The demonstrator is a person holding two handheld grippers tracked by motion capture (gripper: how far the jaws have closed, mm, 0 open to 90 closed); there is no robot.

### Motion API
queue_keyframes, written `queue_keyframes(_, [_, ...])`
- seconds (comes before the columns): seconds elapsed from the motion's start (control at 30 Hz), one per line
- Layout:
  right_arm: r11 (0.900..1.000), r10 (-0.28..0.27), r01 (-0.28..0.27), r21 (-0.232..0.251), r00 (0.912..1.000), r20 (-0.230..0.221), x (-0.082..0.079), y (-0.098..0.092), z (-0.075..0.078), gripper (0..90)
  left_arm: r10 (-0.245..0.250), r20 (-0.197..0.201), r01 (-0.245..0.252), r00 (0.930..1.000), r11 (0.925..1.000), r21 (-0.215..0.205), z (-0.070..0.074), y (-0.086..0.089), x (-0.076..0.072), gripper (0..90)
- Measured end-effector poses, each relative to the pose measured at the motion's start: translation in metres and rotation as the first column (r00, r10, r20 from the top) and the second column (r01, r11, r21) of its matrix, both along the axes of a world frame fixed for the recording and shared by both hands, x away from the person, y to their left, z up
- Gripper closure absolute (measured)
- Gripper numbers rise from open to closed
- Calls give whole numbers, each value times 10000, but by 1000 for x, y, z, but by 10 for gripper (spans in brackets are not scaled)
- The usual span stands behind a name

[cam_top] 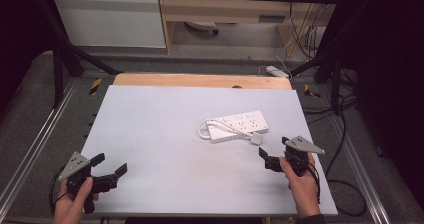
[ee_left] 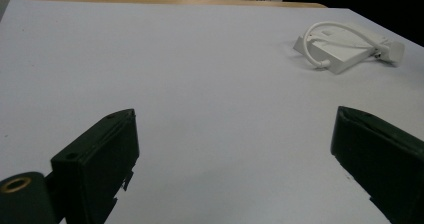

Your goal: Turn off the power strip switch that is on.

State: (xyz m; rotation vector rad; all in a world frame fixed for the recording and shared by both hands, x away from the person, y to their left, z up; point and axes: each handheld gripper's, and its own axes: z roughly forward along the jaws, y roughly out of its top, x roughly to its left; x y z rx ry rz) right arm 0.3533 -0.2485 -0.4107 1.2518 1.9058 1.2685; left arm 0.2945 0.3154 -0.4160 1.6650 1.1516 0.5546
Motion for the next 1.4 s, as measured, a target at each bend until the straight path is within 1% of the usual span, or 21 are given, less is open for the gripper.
queue_keyframes(0.03, [10000, 28, -28, 30, 10000, 3, 1, 1, 1, 47, -4, -2, 4, 10000, 10000, -4, 0, 0, 0, 52])
queue_keyframes(0.07, [9999, 102, -102, -55, 9999, 2, 1, 3, 5, 49, -21, -7, 21, 10000, 10000, 2, 0, -1, 0, 52])
queue_keyframes(0.1, [9999, 102, -102, -55, 9999, 2, 1, 3, 5, 49, -33, -3, 33, 10000, 10000, -39, 0, -1, 0, 52])
queue_keyframes(0.17, [9999, 116, -116, -103, 9999, -13, 2, 3, 10, 50, -40, 47, 41, 10000, 10000, -72, 1, -1, -1, 52])
queue_keyframes(0.2, [9998, 180, -180, -44, 9998, 6, 3, 2, 16, 46, -45, 66, 46, 10000, 10000, -70, 1, -1, -1, 52])
queue_keyframes(0.27, [9998, 204, -204, -21, 9998, 4, 3, 2, 18, 45, -60, 17, 60, 10000, 10000, -26, 1, -1, -1, 52])
queue_keyframes(0.33, [9997, 233, -233, 107, 9997, 44, 3, 1, 25, 46, -51, 25, 51, 10000, 10000, 0, 1, -2, -1, 52])
queue_keyframes(0.4, [9999, 139, -140, 43, 9999, 62, 2, 1, 29, 48, -17, 46, 17, 10000, 10000, 34, 1, -2, -2, 52])
queue_keyframes(0.43, [10000, 20, -20, 0, 9999, 159, 2, 1, 31, 49, 10, 69, -10, 10000, 10000, 38, 1, -1, -2, 52])
queue_keyframes(0.47, [10000, -10, 7, 92, 9997, 233, 2, 0, 33, 49, 33, 80, -33, 10000, 10000, -3, 1, -1, -2, 52])
queue_keyframes(0.5, [9998, 10, -14, 195, 9997, 244, 2, 0, 34, 49, 42, 67, -42, 10000, 10000, -10, 1, -1, -2, 52])
queue_keyframes(0.63, [9998, 31, -36, 176, 9996, 266, 4, 0, 40, 47, 6, 24, -6, 10000, 10000, 1, 1, -1, -1, 52])
queue_keyframes(0.7, [9998, -67, 64, 167, 9998, 213, 6, 0, 42, 47, -34, 54, 34, 10000, 10000, 22, 1, -2, -1, 52])
queue_keyframes(0.8, [9998, -55, 52, 213, 9998, 174, 9, 1, 45, 48, -84, 23, 84, 10000, 9999, 76, 1, -3, 0, 52])
queue_keyframes(0.93, [9996, -96, 93, 250, 9999, 140, 15, 3, 49, 47, -35, 1, 35, 10000, 10000, 34, 1, -3, 0, 53])
queue_keyframes(1.1, [9996, -47, 44, 294, 9999, 105, 20, 8, 53, 43, -52, -3, 52, 10000, 10000, 38, 1, -3, 0, 53])
queue_keyframes(1.4, [9998, 70, -72, 204, 9999, 95, 30, 18, 58, 34, -52, -7, 52, 10000, 10000, -11, 1, -3, 0, 53])
